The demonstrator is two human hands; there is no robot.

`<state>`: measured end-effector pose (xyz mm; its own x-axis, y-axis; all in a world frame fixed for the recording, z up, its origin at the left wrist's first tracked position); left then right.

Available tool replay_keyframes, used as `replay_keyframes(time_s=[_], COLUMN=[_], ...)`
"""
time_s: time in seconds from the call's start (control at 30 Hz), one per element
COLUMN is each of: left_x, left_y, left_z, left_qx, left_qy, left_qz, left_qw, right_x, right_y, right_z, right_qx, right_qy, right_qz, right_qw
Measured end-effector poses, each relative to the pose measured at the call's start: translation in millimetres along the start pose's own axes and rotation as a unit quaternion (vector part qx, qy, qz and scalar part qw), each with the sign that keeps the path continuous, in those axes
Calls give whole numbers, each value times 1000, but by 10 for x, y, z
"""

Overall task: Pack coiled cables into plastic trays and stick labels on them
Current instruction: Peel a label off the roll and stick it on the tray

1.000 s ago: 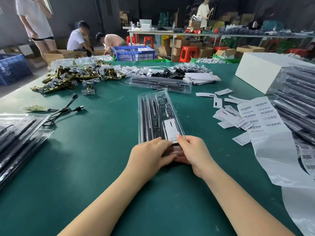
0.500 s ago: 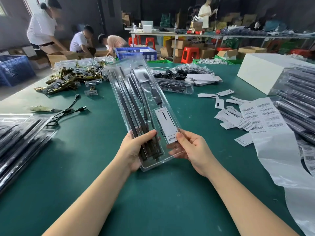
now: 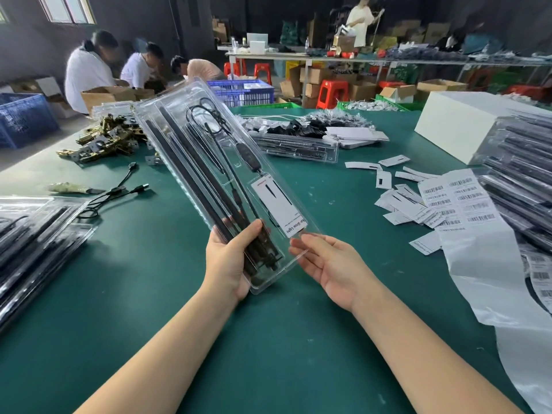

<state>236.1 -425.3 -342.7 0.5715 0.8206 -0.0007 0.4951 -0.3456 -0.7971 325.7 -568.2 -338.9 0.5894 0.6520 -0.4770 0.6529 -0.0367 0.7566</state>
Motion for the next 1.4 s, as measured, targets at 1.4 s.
replay_keyframes(time_s=[1.4], left_x=[35], left_y=[-43], left_z=[-20], left_qx=[78], left_qy=[43], left_qz=[-46], left_qw=[995], right_x=[-409], right_y=[1348], right_z=[-36], right_qx=[-472], right_qy=[-162], right_qz=[336], right_qw=[799])
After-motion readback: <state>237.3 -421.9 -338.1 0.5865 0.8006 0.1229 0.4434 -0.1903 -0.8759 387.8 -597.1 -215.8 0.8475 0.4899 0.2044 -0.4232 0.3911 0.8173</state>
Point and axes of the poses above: each hand's wrist, its own x-axis towards the middle knuckle, its own z-axis out of the back of the hand, y = z × x, the point moved 6 cm from there along x, towards the middle knuckle, and after that the axes turned 12 degrees about -z, right-handed, at the moved point
